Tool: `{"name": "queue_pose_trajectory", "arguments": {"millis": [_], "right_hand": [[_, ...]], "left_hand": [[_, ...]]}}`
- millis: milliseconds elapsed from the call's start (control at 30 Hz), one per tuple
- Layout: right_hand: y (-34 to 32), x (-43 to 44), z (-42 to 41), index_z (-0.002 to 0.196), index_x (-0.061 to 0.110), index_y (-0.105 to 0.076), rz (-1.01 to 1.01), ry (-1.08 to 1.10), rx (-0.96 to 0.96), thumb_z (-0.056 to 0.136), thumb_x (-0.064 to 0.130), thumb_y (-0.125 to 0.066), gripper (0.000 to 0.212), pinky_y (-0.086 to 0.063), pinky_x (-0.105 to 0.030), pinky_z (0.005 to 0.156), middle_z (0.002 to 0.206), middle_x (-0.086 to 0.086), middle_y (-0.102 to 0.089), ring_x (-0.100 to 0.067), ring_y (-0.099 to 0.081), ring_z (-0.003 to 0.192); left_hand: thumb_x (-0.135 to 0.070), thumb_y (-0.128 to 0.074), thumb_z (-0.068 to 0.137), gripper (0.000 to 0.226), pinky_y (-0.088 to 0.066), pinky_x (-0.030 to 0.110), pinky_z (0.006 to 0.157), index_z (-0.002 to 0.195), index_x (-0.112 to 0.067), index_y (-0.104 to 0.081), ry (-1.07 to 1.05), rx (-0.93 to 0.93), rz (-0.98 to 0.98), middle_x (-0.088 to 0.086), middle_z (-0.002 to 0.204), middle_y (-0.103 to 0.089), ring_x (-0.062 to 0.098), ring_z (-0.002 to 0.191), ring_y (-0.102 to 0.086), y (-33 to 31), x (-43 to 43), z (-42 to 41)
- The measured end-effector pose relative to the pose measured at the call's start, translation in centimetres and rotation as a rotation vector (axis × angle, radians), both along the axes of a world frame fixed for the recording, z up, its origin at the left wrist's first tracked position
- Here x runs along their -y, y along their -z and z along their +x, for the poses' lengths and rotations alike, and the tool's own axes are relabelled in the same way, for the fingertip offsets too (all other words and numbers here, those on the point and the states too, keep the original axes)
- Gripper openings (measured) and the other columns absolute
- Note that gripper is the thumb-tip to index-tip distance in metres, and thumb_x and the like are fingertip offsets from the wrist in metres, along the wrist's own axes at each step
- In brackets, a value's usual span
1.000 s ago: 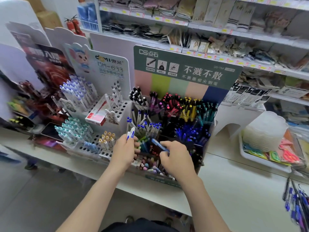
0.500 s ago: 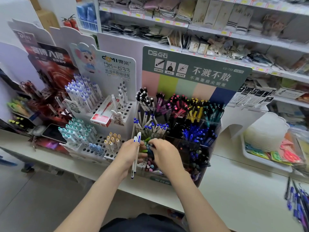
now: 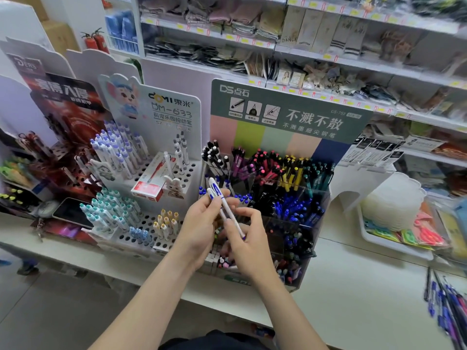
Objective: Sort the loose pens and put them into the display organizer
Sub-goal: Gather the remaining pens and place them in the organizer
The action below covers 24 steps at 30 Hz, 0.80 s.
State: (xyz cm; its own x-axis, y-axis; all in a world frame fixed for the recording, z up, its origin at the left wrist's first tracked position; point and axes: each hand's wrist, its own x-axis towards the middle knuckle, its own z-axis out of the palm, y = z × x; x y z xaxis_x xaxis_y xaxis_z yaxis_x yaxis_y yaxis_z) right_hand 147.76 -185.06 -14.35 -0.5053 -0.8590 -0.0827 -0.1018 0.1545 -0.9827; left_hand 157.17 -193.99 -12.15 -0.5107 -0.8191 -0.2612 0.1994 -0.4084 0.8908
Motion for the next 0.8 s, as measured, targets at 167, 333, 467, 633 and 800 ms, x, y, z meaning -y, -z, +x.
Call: {"name": "queue_pose_trajectory", "arguments": {"millis": [167, 333, 467, 633, 800], "right_hand": [[-2.2, 0.5, -0.2, 0.113, 0.013, -0.071, -0.203, 0.181, 0.273, 0.108, 0.029, -0.061, 0.019, -0.047, -0.030, 0.047, 0.076, -0.013, -0.069, -0.020, -0.056, 0.057], [-4.1, 1.2, -1.2, 0.109, 0.013, -0.075, -0.275, 0.284, 0.311, 0.110, 0.027, -0.057, 0.022, -0.052, -0.031, 0.051, 0.081, -0.018, -0.073, -0.023, -0.061, 0.061], [-4.2, 1.3, -2.4, 0.107, 0.022, -0.079, -0.227, 0.287, 0.103, 0.108, 0.020, -0.062, 0.017, -0.050, -0.031, 0.055, 0.077, -0.009, -0.073, -0.016, -0.060, 0.062], [-4.2, 1.4, -5.4, 0.114, 0.026, -0.081, -0.073, 0.245, -0.299, 0.106, 0.022, -0.064, 0.019, -0.044, -0.021, 0.064, 0.079, 0.013, -0.071, -0.002, -0.059, 0.066], [-5.6, 2.1, -7.8, 0.117, 0.008, -0.075, 0.091, 0.146, -0.843, 0.108, 0.010, -0.057, 0.020, -0.040, -0.013, 0.080, 0.106, -0.003, -0.057, -0.014, -0.054, 0.084]], "left_hand": [[-0.032, -0.054, 0.109, 0.028, -0.053, 0.039, 0.072, 0.128, -0.015, -0.067, -0.015, -0.087, -0.039, 0.012, 0.119, -0.076, 0.025, 0.093, -0.068, -1.3, 0.4, -1.4], [-0.031, -0.059, 0.108, 0.020, -0.050, 0.036, 0.055, 0.107, -0.014, -0.070, 0.056, -0.155, -0.065, 0.017, 0.091, -0.064, 0.026, 0.068, -0.057, -2.4, 1.0, -2.5], [-0.022, -0.054, 0.111, 0.021, -0.061, 0.040, 0.080, 0.112, -0.007, -0.069, 0.021, -0.177, -0.069, 0.014, 0.098, -0.072, 0.025, 0.087, -0.068, -2.3, 1.3, -3.1], [-0.026, -0.061, 0.108, 0.014, -0.062, 0.036, 0.073, 0.115, -0.020, -0.072, -0.118, 0.148, -0.222, 0.000, 0.100, -0.077, 0.018, 0.086, -0.070, -0.9, 2.0, -3.3], [-0.009, -0.068, 0.097, 0.030, -0.057, 0.024, 0.078, 0.117, -0.030, -0.062, -0.197, 0.559, -0.551, -0.009, 0.112, -0.067, 0.005, 0.087, -0.067, 0.7, 1.9, -2.7]]}}
